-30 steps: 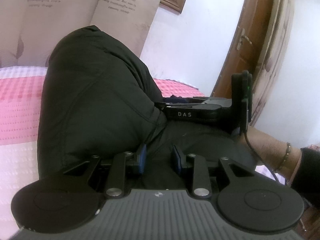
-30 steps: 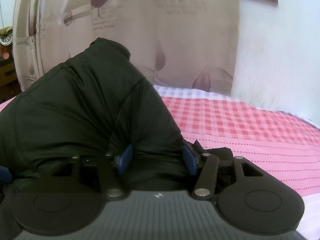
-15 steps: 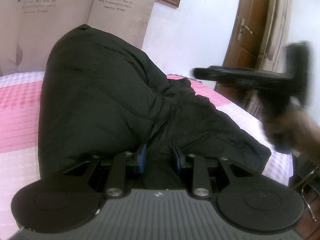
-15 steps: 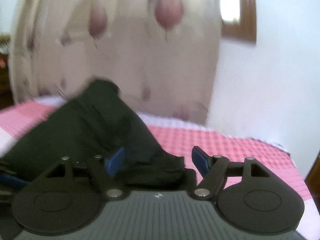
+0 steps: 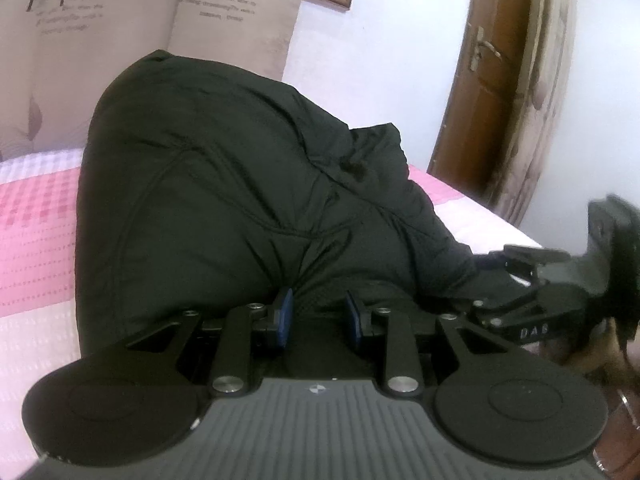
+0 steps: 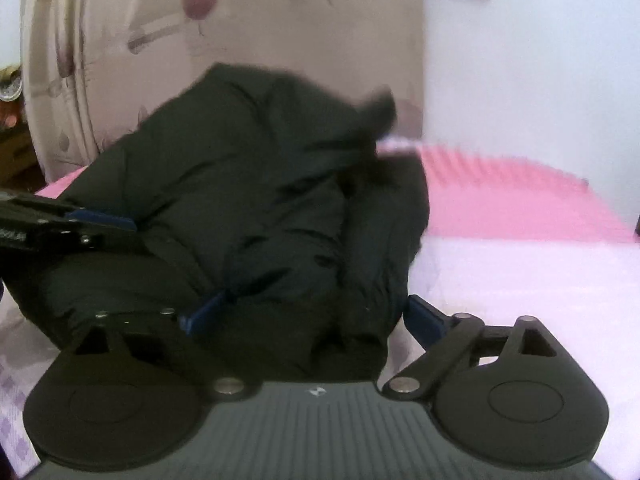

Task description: Fold large clothes

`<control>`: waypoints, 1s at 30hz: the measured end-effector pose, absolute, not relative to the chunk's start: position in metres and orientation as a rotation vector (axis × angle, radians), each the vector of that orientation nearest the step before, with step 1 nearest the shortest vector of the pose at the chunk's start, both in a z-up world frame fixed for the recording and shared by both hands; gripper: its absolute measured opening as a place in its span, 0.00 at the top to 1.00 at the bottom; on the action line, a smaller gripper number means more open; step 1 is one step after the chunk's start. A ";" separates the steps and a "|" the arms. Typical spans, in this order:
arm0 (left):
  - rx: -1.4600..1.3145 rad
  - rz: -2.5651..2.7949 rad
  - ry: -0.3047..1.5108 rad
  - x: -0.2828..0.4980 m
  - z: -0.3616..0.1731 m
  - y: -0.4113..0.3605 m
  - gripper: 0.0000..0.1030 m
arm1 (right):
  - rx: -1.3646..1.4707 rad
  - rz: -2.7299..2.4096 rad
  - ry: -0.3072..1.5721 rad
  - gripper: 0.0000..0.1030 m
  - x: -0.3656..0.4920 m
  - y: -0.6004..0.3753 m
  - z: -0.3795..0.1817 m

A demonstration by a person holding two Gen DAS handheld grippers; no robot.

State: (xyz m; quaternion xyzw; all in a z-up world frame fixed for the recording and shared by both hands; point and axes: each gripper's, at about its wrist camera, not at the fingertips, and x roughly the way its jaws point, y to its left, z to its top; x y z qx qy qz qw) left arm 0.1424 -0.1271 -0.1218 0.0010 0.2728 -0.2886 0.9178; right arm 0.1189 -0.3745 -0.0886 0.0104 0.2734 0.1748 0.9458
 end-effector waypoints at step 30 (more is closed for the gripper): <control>-0.272 -0.556 0.618 0.190 -0.087 -0.013 0.00 | 0.317 0.495 0.780 0.00 0.177 -0.426 -0.065</control>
